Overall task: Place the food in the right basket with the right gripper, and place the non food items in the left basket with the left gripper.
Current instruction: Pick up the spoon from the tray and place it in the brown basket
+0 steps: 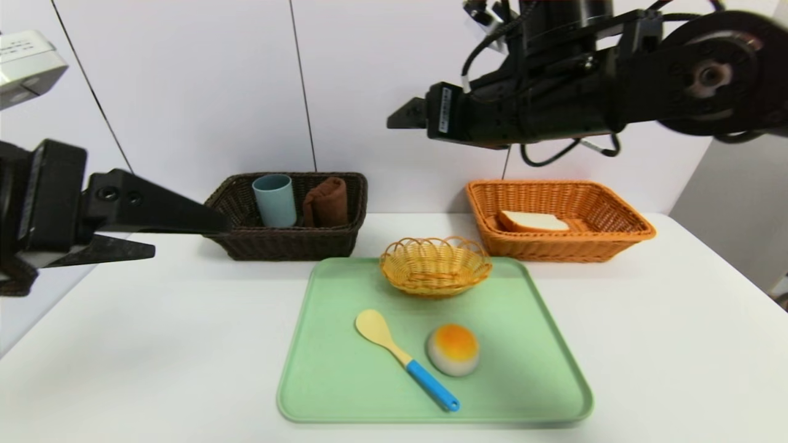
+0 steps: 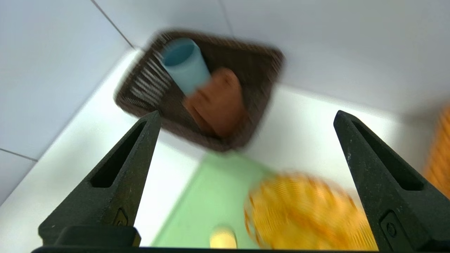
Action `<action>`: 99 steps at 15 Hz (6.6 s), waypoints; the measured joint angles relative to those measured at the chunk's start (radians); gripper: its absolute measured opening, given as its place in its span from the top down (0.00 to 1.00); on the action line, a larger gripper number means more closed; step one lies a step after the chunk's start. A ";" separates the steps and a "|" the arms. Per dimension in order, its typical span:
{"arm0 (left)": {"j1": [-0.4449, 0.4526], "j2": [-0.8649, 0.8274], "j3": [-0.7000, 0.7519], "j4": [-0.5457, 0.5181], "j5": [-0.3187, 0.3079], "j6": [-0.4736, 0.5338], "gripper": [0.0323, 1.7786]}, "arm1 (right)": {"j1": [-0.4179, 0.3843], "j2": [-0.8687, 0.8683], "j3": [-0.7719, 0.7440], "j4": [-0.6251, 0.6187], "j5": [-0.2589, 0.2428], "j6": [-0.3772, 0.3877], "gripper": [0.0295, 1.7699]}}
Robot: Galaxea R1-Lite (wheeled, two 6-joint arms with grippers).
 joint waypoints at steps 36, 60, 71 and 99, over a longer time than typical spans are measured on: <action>-0.309 0.798 -0.452 0.220 0.150 -0.505 0.05 | -0.179 -0.175 0.250 0.588 -0.039 0.372 0.04; -0.249 0.917 -0.450 0.285 -0.059 -0.734 0.05 | -0.220 -0.198 0.287 0.584 -0.039 0.369 0.04; -0.247 0.949 -0.456 0.304 -0.051 -0.697 0.05 | -0.223 -0.194 0.290 0.585 -0.039 0.369 0.03; -0.247 0.993 -0.463 0.344 0.035 -0.554 0.05 | -0.207 -0.203 0.293 0.580 -0.046 0.367 0.03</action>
